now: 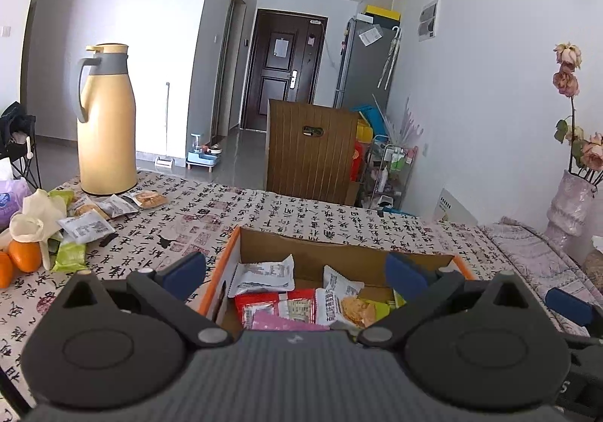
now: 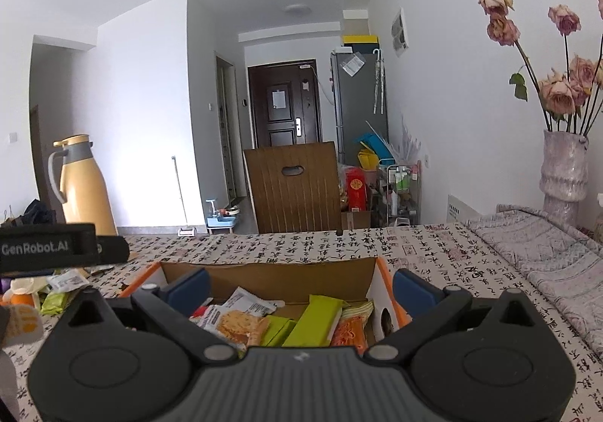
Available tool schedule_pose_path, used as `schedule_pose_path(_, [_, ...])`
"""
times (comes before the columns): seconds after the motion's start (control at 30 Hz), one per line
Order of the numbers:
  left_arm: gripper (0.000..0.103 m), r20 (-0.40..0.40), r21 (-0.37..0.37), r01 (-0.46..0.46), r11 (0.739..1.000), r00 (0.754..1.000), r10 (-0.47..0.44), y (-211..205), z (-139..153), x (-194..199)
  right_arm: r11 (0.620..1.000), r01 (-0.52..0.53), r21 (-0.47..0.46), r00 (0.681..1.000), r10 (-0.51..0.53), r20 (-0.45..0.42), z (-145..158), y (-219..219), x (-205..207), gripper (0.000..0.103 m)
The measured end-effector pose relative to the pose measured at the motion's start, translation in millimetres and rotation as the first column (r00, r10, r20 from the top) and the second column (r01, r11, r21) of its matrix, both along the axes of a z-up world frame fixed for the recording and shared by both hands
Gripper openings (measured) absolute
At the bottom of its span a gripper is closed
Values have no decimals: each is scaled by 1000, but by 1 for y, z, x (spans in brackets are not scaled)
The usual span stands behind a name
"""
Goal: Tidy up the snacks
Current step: 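Move both grippers back from the box to the snack pile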
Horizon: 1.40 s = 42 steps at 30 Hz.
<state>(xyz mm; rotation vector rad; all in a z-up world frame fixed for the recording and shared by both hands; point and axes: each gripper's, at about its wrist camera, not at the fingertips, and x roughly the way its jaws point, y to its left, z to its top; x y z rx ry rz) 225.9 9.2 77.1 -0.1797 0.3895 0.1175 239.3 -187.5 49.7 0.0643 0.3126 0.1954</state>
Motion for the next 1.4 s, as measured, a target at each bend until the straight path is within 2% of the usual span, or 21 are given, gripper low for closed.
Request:
schedule_pose_path(0.27, [103, -22, 12, 48, 999, 999, -47, 0, -4, -29, 1000, -18, -16, 1000, 17, -20, -6, -5, -31, 103])
schedule_pose_path(0.5, [103, -60, 2, 78, 997, 995, -78, 6, -19, -58, 1000, -25, -2, 998, 25, -61, -21, -16, -62, 103])
schedule_pose_path(0.77, [103, -93, 32, 89, 996, 992, -85, 11, -39, -85, 1000, -22, 14, 993, 23, -120, -43, -25, -90, 103])
schedule_pose_path(1.13, [103, -155, 24, 60, 998, 986, -56, 22, -79, -97, 1000, -18, -2, 981, 17, -194, -65, -29, -103, 103])
schedule_pose_path(1.4, [103, -145, 40, 58, 998, 988, -51, 22, -98, -97, 1000, -12, -19, 976, 8, -216, -73, -26, -100, 103])
